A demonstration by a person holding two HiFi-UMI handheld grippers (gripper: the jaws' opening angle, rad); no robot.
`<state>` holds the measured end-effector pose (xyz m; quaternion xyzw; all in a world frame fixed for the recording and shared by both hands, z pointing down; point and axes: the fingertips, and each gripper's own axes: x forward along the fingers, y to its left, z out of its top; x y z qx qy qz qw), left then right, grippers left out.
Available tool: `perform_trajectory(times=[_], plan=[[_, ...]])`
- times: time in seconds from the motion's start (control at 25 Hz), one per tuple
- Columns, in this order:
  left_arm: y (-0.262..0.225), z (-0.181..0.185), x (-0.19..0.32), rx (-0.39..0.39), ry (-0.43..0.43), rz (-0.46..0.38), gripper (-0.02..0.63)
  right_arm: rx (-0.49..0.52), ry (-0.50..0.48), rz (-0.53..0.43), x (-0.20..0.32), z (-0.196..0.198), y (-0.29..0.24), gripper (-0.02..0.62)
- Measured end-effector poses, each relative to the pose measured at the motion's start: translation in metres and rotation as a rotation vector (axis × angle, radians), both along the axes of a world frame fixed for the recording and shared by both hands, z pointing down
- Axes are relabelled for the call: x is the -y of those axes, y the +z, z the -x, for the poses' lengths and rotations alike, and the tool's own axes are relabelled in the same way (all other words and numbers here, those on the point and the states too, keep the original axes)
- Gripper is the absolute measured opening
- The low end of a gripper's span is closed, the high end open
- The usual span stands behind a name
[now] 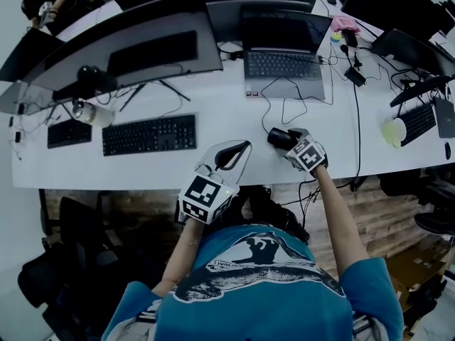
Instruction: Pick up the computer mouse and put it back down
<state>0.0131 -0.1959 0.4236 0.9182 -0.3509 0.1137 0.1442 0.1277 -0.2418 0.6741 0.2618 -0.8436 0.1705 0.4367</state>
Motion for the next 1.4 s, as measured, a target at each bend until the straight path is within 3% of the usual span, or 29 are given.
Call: perform_trajectory(times=[0.32, 0.64, 1.0, 1.4], plan=[[-0.002, 0.006, 0.001, 0.007, -0.020, -0.004, 0.018, 0.124, 0.150, -0.001, -0.011, 0.001, -0.012, 0.316], [0.000, 0.001, 0.005, 0.007, 0.002, -0.006, 0.018, 0.212, 0.241, -0.067, -0.013, 0.001, -0.045, 0.314], [0.001, -0.011, 0.008, 0.012, 0.052, -0.009, 0.018, 0.326, 0.342, -0.239, -0.006, -0.010, -0.126, 0.311], [0.001, -0.031, 0.009, 0.016, 0.122, -0.013, 0.018, 0.350, 0.385, -0.426, -0.015, -0.031, -0.212, 0.310]])
